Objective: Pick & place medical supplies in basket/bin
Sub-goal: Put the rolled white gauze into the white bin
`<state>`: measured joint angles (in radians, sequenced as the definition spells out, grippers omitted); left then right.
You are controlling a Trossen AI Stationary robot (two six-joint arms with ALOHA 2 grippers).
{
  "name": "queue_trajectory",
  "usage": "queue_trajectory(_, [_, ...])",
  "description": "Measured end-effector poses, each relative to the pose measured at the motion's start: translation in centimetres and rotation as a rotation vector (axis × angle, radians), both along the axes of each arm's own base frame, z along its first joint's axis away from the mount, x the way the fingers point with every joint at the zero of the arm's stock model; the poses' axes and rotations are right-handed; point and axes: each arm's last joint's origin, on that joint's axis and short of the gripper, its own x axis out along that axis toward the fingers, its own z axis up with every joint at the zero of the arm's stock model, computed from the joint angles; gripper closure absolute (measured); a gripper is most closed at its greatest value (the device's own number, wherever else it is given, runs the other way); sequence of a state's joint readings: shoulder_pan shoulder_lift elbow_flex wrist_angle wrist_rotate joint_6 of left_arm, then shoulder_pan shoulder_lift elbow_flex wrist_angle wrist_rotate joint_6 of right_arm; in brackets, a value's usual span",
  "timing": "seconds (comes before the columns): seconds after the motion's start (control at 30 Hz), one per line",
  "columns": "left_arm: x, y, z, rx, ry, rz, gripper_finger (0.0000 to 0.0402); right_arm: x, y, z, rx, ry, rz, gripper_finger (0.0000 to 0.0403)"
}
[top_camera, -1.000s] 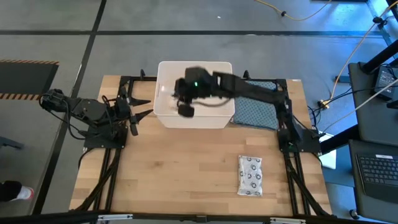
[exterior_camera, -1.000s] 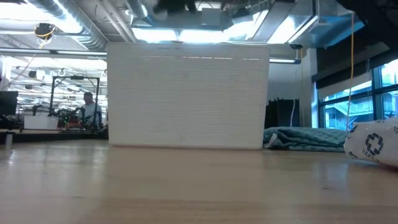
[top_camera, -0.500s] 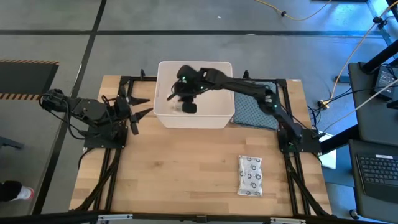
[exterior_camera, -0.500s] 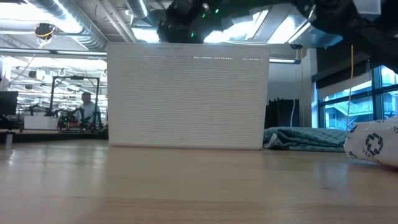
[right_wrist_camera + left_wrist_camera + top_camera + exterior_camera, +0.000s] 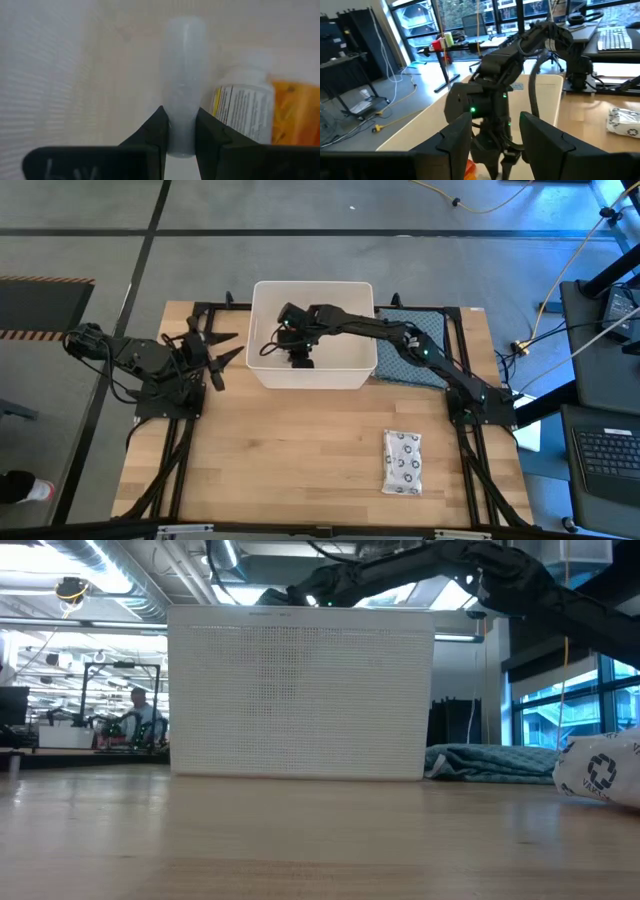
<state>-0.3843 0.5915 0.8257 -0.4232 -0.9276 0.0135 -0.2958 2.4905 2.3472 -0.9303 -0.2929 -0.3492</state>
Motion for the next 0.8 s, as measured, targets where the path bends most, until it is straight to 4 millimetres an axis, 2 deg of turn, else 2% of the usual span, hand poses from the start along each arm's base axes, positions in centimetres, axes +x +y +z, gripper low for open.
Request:
queue_trajectory(0.37, [0.0, 0.0, 0.0, 0.019, 0.01, 0.006, 0.024, 0.4, -0.1, -2.1, -0.004, 0.034, 0.026, 0.0336])
queue_trajectory(0.7, [0.0, 0.0, 0.0, 0.03, 0.018, 0.004, 0.024, 0.6, -0.2, -2.3, -0.02, 0.02, 0.042, 0.0335])
queue_trajectory(0.8, [0.0, 0.0, 0.0, 0.031, 0.018, 0.008, 0.024, 0.6, -0.2, -2.3, -0.02, 0.02, 0.042, 0.0324])
